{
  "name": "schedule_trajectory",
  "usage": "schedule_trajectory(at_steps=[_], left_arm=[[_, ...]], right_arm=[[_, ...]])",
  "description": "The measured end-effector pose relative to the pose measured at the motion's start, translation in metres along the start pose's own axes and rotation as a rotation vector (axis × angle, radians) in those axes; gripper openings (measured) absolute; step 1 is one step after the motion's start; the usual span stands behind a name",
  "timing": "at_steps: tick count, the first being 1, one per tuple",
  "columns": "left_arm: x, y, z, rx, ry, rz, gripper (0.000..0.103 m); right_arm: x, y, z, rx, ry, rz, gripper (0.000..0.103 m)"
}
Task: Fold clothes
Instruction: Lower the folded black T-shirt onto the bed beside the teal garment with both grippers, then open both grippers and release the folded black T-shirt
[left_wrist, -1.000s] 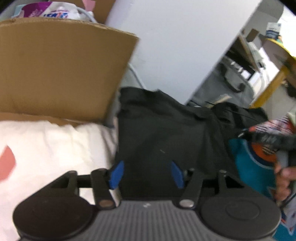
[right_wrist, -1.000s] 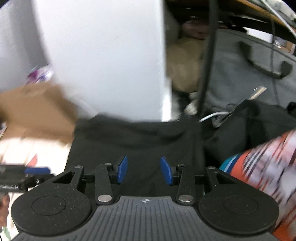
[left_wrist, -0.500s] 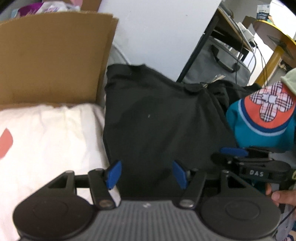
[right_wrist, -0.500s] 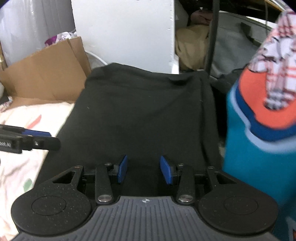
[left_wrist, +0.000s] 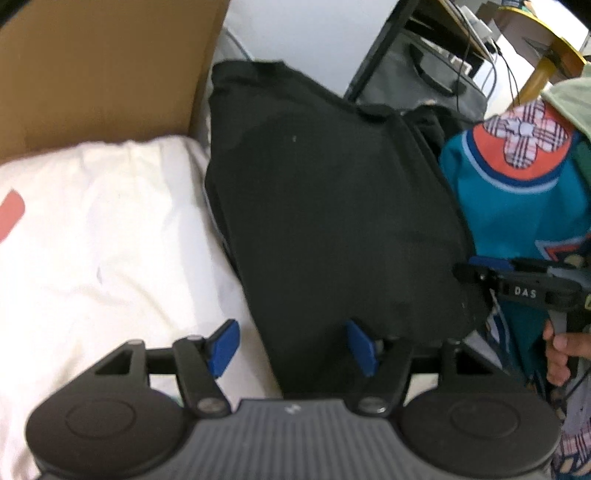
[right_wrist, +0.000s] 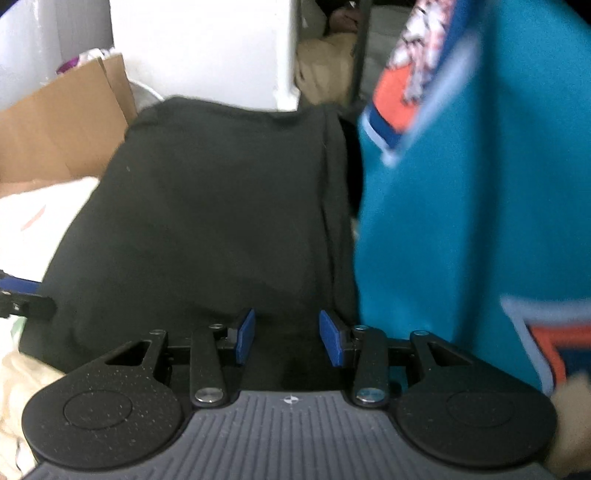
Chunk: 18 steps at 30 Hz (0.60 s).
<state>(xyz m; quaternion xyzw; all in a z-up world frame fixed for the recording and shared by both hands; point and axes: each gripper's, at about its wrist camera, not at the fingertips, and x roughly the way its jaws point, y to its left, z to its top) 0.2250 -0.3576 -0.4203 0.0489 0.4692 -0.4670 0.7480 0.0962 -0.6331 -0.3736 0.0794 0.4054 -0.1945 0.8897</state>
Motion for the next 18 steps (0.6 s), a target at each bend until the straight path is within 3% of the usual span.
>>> schedule_trajectory(at_steps=[5,10,13,18], left_arm=[[0.0,0.009,-0.011,-0.022,0.046,-0.061,0.062],[0.0,0.013,-0.015,-0.045,0.071,-0.11,0.035],[-0.004,0.013,-0.015,-0.04,0.07,-0.106,0.024],[-0.017,0.009,-0.01,-0.011,0.112,-0.081,0.02]], right_arm=[[-0.003,-0.004,-0.016,0.029,0.034,-0.024,0.045],[-0.008,0.002,-0.02,0.012,0.043,-0.047,0.045],[-0.009,0.0,-0.02,0.023,0.058,-0.052,0.045],[-0.021,-0.004,-0.018,0.107,0.051,-0.062,0.045]])
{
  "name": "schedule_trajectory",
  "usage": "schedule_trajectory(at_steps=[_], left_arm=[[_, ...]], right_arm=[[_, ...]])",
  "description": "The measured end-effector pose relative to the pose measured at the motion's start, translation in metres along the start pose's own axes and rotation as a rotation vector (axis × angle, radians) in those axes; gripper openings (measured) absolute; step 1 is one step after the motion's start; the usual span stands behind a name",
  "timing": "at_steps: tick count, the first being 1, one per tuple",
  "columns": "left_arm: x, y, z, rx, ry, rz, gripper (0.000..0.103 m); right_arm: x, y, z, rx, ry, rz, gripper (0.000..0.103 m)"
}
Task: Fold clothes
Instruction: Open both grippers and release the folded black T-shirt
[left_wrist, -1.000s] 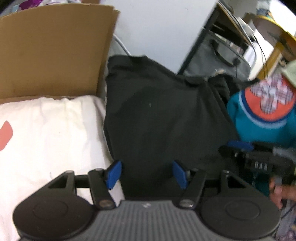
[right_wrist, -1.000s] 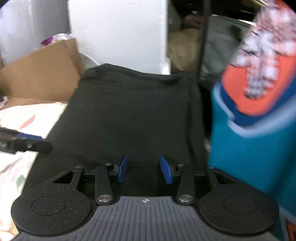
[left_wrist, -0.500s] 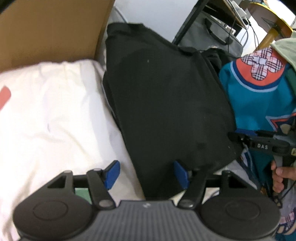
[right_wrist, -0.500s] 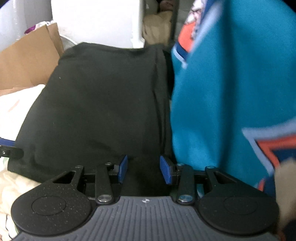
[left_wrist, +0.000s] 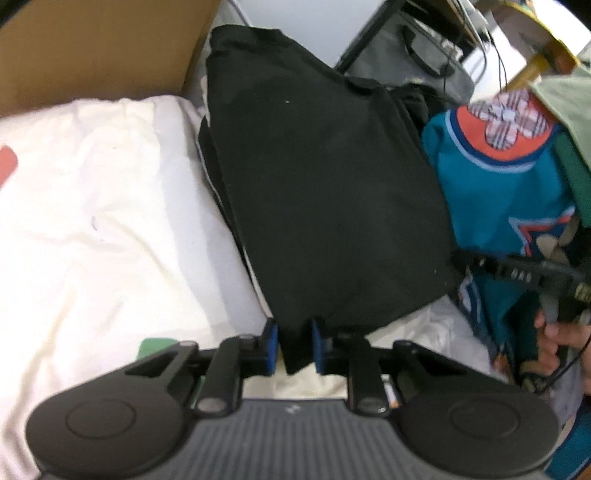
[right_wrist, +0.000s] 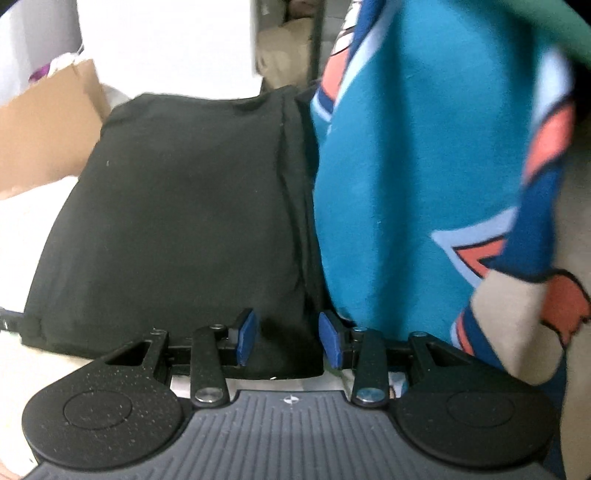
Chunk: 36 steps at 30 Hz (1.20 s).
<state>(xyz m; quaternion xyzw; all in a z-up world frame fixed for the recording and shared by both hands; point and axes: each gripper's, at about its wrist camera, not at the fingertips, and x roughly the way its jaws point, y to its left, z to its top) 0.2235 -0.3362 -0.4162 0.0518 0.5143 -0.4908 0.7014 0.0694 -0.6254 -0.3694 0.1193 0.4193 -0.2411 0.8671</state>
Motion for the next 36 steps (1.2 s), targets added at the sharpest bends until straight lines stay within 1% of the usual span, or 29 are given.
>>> schedule_trajectory(at_steps=[2,3,4,5,6,7,8,10,12,13,14,17,20,25,29,33,36], left_arm=[[-0.009,-0.007,0.003,0.032,0.029,0.019,0.023],[-0.013,-0.01,0.005,0.038,0.037,0.022,0.026],[-0.019,-0.013,0.007,0.04,0.044,0.024,0.035],[-0.025,-0.016,0.009,0.042,0.05,0.026,0.04],[-0.031,-0.021,0.011,0.048,0.049,0.032,0.051],[-0.037,-0.025,0.013,0.054,0.047,0.037,0.059],[-0.043,-0.03,0.015,0.064,0.045,0.043,0.062],[-0.053,-0.04,0.02,0.081,0.047,0.053,0.073],[-0.063,-0.048,0.026,0.087,0.048,0.072,0.081],[-0.068,-0.05,0.029,0.085,0.048,0.082,0.084],[-0.073,-0.053,0.032,0.084,0.047,0.092,0.085],[-0.089,-0.057,0.04,0.07,0.05,0.116,0.088],[-0.103,-0.059,0.047,0.055,0.042,0.139,0.092],[-0.119,-0.066,0.055,0.055,0.035,0.2,0.092],[-0.135,-0.073,0.063,0.035,0.026,0.223,0.093],[-0.154,-0.078,0.066,0.003,0.015,0.243,0.093],[-0.17,-0.083,0.069,-0.027,0.006,0.256,0.093]], right_arm=[[-0.005,0.002,0.0,0.022,0.002,0.008,0.046],[-0.007,0.004,-0.001,0.027,0.005,0.017,0.046],[-0.008,0.007,-0.002,0.032,0.008,0.025,0.046],[-0.01,0.01,-0.003,0.036,0.013,0.03,0.046],[-0.012,0.013,-0.004,0.04,0.018,0.034,0.046],[-0.013,0.016,-0.005,0.054,0.03,0.041,0.046],[-0.015,0.018,-0.006,0.068,0.039,0.051,0.046],[-0.021,0.023,-0.007,0.076,0.051,0.06,0.047],[-0.03,0.025,-0.008,0.083,0.065,0.057,0.049],[-0.035,0.026,-0.007,0.087,0.07,0.058,0.054],[-0.039,0.026,-0.006,0.092,0.075,0.059,0.061],[-0.053,0.029,-0.001,0.101,0.087,0.066,0.072],[-0.065,0.028,0.004,0.129,0.097,0.079,0.081],[-0.074,0.02,0.007,0.203,0.136,0.096,0.083],[-0.082,0.021,0.013,0.207,0.143,0.085,0.094],[-0.092,0.018,0.02,0.211,0.161,0.081,0.095],[-0.105,0.014,0.026,0.213,0.175,0.068,0.098]])
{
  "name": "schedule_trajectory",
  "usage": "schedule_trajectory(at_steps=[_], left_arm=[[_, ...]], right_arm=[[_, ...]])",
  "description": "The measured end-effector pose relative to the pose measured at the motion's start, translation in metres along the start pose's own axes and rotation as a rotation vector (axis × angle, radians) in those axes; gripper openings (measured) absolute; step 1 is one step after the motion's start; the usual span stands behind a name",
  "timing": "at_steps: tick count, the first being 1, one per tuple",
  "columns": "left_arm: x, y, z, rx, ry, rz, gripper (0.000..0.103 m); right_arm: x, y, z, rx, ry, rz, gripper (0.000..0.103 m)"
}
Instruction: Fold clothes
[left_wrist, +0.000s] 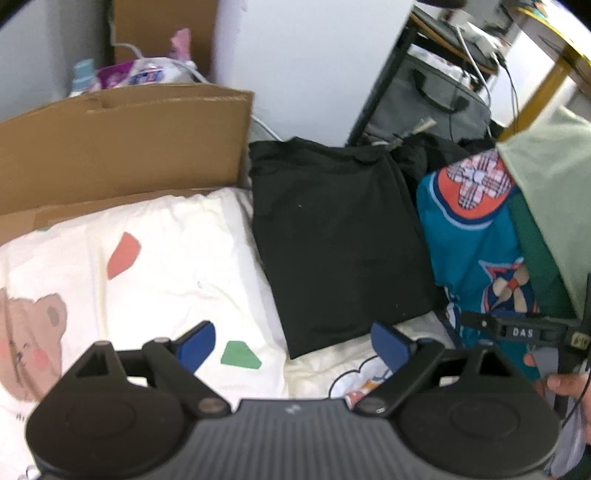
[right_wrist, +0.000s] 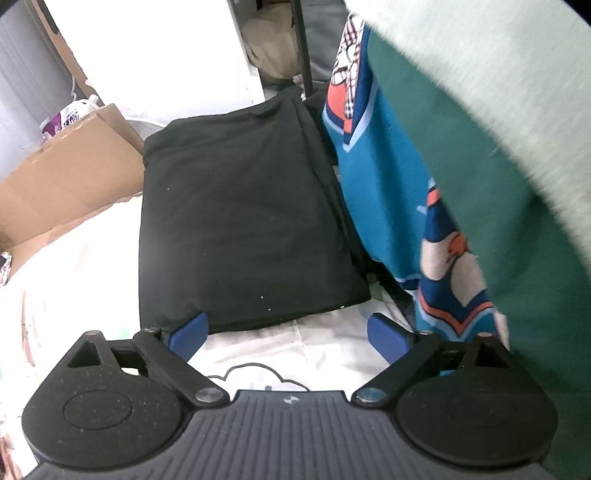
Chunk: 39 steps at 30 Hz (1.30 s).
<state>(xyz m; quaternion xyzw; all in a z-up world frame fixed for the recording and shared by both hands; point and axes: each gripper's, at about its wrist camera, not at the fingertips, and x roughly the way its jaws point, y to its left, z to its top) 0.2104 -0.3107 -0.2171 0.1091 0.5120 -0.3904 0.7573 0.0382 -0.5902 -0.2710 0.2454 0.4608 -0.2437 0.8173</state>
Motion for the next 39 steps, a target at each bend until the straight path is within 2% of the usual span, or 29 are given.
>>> schedule_trajectory(at_steps=[8,16,19,29,31,34,39], left_arm=[[-0.054,-0.001,0.01,-0.084,-0.009,0.05,0.093],[-0.119,-0.004,0.014,-0.112,-0.028,0.12,0.102],[-0.139,-0.004,0.013,-0.144,-0.023,0.135,0.102],[-0.213,-0.005,0.009,-0.192,-0.055,0.195,0.102],[-0.228,-0.005,0.007,-0.202,-0.053,0.228,0.102],[-0.251,-0.01,0.006,-0.197,-0.018,0.322,0.102],[-0.299,-0.015,0.0,-0.223,-0.055,0.332,0.103]], right_arm=[[-0.047,0.006,0.018,0.009,0.028,0.038,0.102],[-0.1,0.021,0.033,0.004,0.026,0.064,0.103],[-0.116,0.022,0.037,0.03,0.041,0.106,0.103],[-0.175,0.04,0.047,-0.016,0.044,0.134,0.103],[-0.189,0.044,0.049,-0.03,0.039,0.137,0.103],[-0.212,0.051,0.054,-0.048,0.03,0.159,0.103],[-0.247,0.06,0.059,-0.066,0.021,0.171,0.103]])
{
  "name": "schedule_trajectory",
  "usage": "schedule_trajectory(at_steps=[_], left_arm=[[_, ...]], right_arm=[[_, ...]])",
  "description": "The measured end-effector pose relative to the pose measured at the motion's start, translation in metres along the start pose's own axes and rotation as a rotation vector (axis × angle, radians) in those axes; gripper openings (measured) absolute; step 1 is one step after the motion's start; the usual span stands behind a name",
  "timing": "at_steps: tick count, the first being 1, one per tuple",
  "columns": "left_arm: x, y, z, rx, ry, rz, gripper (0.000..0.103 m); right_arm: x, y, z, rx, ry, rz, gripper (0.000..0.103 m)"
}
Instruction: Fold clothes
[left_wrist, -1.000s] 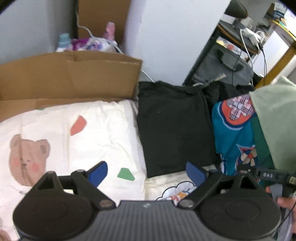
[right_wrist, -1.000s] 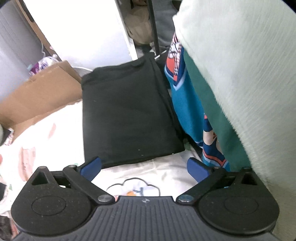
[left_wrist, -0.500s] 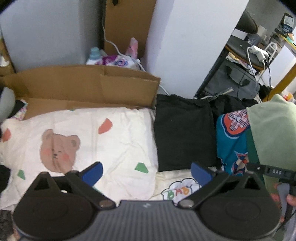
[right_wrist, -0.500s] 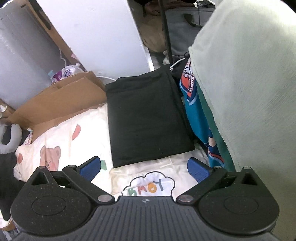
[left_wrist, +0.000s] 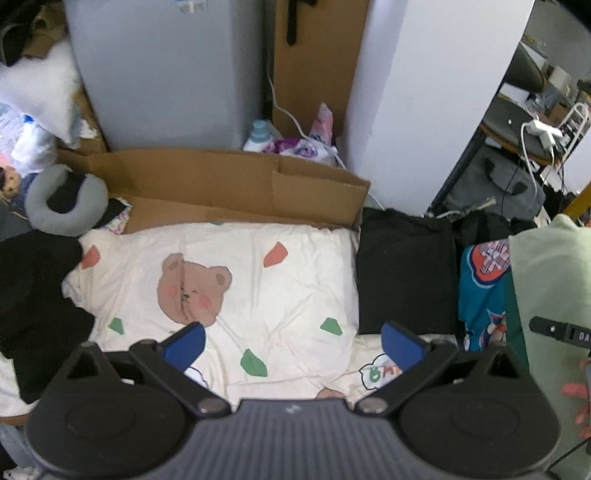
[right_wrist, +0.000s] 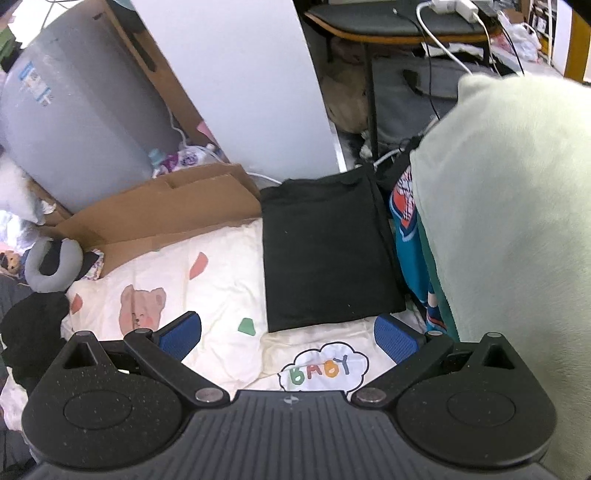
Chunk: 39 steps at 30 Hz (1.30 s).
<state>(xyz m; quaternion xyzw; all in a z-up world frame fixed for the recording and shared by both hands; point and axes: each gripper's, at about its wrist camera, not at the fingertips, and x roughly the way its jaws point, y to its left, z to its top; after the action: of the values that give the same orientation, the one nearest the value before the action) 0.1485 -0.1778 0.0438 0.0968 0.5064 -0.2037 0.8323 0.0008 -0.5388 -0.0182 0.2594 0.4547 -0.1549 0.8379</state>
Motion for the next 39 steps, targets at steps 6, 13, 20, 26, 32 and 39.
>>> schedule_trajectory(at_steps=[6,13,20,26,32,39], left_arm=[[-0.056,0.012,-0.015,0.001,-0.047,0.045,0.103],[-0.111,0.025,-0.042,-0.034,-0.096,0.058,0.103],[-0.135,0.043,-0.071,-0.068,-0.112,0.098,0.103],[-0.15,0.067,-0.092,-0.169,-0.139,0.134,0.103],[-0.155,0.081,-0.115,-0.196,-0.175,0.162,0.103],[-0.138,0.089,-0.137,-0.225,-0.196,0.174,0.103]], right_arm=[[-0.034,0.016,0.001,-0.014,-0.02,0.035,0.103],[-0.071,0.042,-0.014,-0.09,-0.043,0.075,0.103],[-0.101,0.068,-0.03,-0.157,-0.068,0.09,0.103],[-0.11,0.083,-0.041,-0.172,-0.057,0.086,0.103],[-0.108,0.101,-0.06,-0.198,-0.037,0.116,0.103],[-0.097,0.125,-0.086,-0.236,-0.046,0.128,0.103]])
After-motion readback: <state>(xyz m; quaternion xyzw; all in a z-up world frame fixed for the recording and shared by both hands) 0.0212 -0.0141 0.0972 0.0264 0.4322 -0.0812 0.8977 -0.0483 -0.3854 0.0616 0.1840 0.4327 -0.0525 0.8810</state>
